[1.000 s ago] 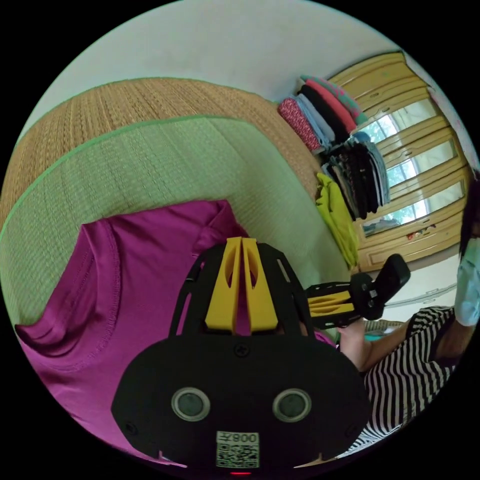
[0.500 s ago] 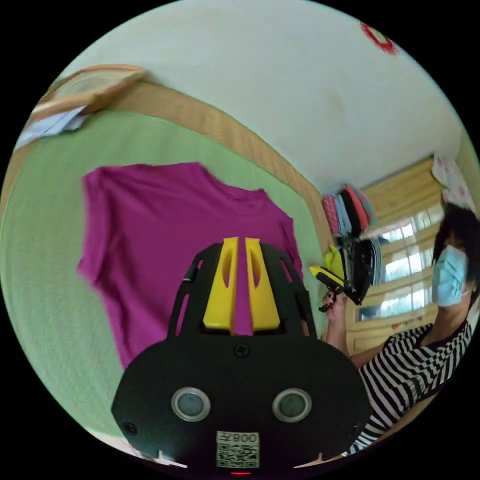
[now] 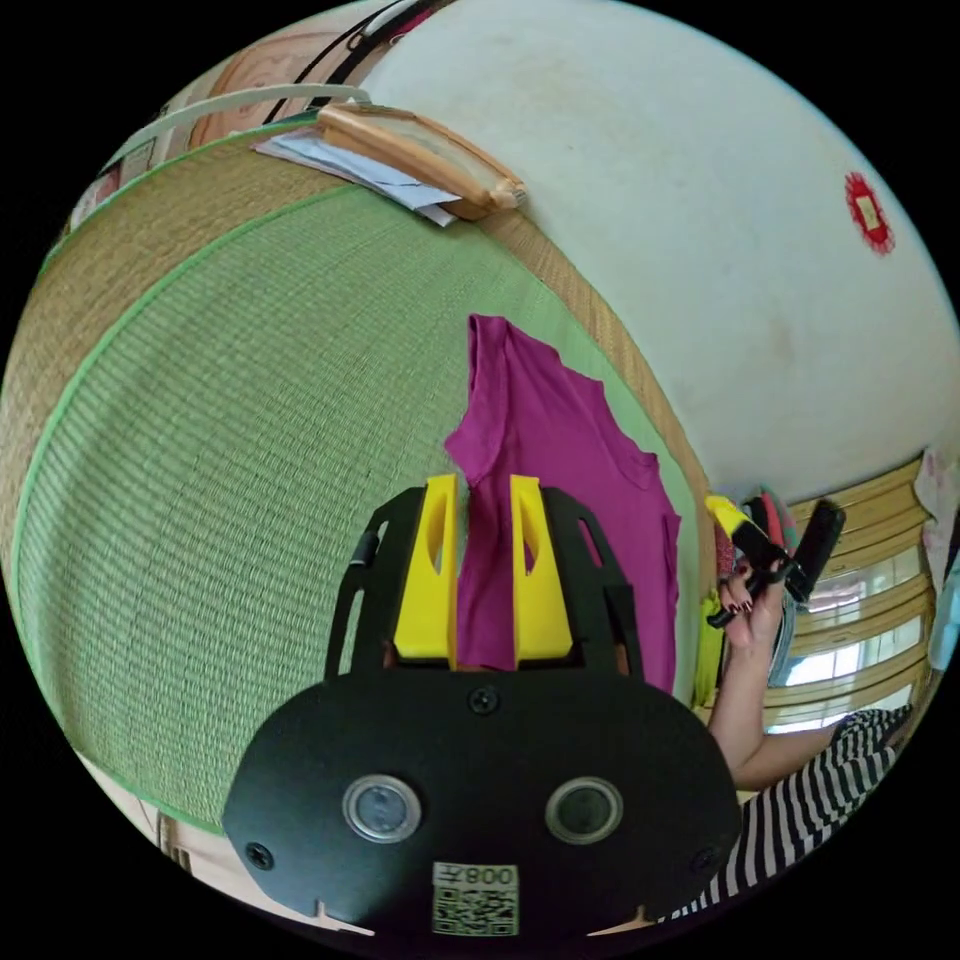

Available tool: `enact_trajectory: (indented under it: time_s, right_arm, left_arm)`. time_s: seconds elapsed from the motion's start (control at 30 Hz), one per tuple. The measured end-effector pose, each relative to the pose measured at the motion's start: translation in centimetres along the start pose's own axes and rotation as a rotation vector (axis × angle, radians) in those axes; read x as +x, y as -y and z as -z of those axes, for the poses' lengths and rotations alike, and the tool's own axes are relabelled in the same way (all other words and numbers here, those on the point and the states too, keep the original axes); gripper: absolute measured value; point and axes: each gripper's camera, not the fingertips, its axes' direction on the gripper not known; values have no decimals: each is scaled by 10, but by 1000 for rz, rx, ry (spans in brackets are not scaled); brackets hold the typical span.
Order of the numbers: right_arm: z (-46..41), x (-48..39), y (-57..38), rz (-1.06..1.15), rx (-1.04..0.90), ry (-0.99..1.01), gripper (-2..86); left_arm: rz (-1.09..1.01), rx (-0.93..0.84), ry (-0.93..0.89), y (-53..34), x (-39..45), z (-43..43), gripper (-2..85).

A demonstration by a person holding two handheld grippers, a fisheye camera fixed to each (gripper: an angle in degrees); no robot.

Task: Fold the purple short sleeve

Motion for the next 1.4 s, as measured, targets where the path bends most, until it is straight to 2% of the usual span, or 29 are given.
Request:
enact_trajectory:
  time_s: [0.23, 0.3, 0.43, 0.6, 0.87, 1.13, 1.27, 1.4]
  right_arm:
    - [-127, -34, 134, 83, -118, -34, 68]
    - [-171, -42, 171, 90, -155, -100, 70]
    - [-235, -43, 213, 81, -222, -144, 74]
    - [-322, -38, 249, 58, -363, -221, 72]
    - [-367, -29, 280, 28, -357, -241, 36]
    - [-389, -3, 299, 22, -360, -180, 8]
    - [-376, 23, 301, -14, -307, -37, 6]
    - [-322, 67, 289, -62, -184, 161, 6]
  left_arm:
    - [37, 42, -95, -12, -43, 8, 73]
    - [55, 62, -120, -16, -52, 11, 72]
    - [83, 74, -188, -25, -69, 11, 52]
    - [66, 59, -169, -34, -73, 15, 29]
    - [-35, 17, -114, -49, -59, 20, 20]
    - [-135, 23, -21, -63, -28, 33, 17]
    - [-199, 51, -1, -72, -7, 45, 16]
    - [-373, 76, 65, -88, 37, 60, 16]
